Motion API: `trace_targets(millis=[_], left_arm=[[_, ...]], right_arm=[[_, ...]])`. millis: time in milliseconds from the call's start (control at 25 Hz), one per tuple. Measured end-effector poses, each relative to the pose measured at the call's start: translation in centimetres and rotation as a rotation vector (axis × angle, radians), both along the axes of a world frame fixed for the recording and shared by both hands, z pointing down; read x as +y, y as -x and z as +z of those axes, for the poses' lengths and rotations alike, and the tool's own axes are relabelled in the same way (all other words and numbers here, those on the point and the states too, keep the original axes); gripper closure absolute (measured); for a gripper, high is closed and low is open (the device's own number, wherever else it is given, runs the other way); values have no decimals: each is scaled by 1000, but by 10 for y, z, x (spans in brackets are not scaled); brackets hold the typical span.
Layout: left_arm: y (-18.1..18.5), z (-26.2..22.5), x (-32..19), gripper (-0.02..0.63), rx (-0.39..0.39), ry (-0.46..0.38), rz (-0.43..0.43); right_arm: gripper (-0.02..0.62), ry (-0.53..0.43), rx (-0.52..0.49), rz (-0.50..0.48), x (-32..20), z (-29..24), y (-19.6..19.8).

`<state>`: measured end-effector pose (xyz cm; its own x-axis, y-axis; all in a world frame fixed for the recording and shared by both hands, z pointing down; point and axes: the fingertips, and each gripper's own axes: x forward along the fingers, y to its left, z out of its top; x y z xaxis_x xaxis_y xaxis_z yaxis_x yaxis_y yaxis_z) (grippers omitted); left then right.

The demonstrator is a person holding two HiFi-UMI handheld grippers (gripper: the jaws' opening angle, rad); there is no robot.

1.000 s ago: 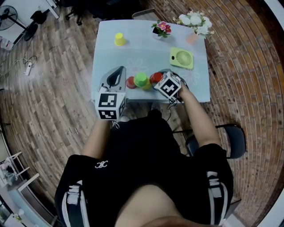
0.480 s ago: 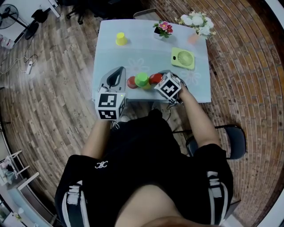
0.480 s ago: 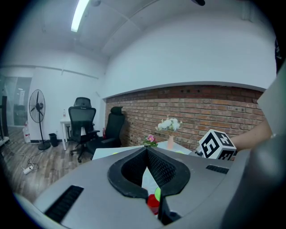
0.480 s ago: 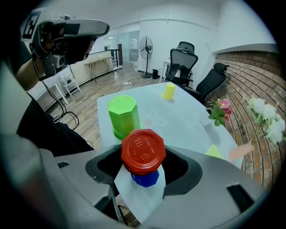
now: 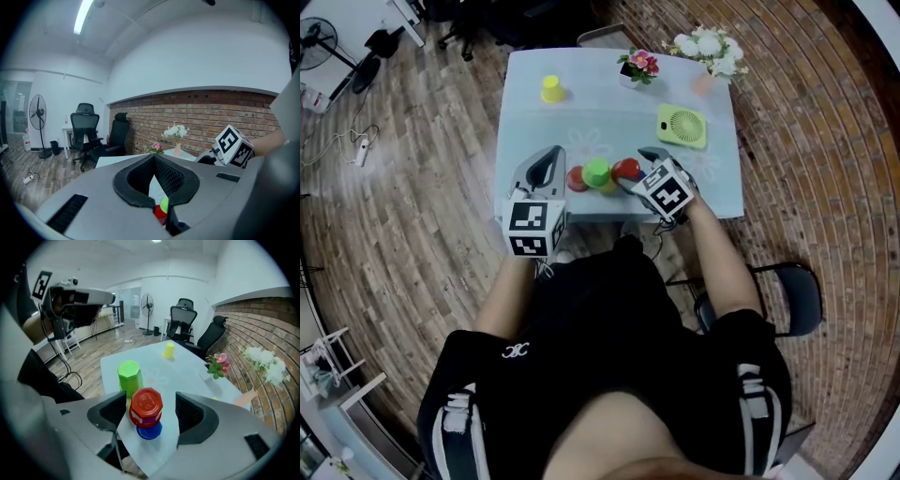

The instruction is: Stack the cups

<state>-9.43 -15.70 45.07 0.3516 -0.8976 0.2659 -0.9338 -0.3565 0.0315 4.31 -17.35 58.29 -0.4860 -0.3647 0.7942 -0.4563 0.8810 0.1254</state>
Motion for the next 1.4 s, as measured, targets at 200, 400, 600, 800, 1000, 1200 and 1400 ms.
trace_targets(millis=[200, 400, 600, 800, 1000, 1200, 1400], left_arm=[[-3, -3, -1, 604, 0, -9, 8], [-8, -12, -2, 604, 24, -38, 9], [-12, -24, -4, 604, 24, -78, 17], [-17, -35, -7, 604, 27, -102, 32], [-18, -36, -8, 604, 34, -96, 14], [-28, -45, -9, 604, 29, -111, -15], [-39, -56, -12, 604, 19, -129, -53]], right_arm=[[285, -158, -279, 184, -19, -71, -4], [288, -447, -558, 413, -33, -150, -27], [462, -739, -697, 697, -20, -197, -64], [589, -850, -682, 823, -3, -206, -74], [594, -821, -680, 809, -2, -202, -68], [595, -821, -699, 774, -7, -213, -74], [594, -816, -749, 729, -15, -226, -84]])
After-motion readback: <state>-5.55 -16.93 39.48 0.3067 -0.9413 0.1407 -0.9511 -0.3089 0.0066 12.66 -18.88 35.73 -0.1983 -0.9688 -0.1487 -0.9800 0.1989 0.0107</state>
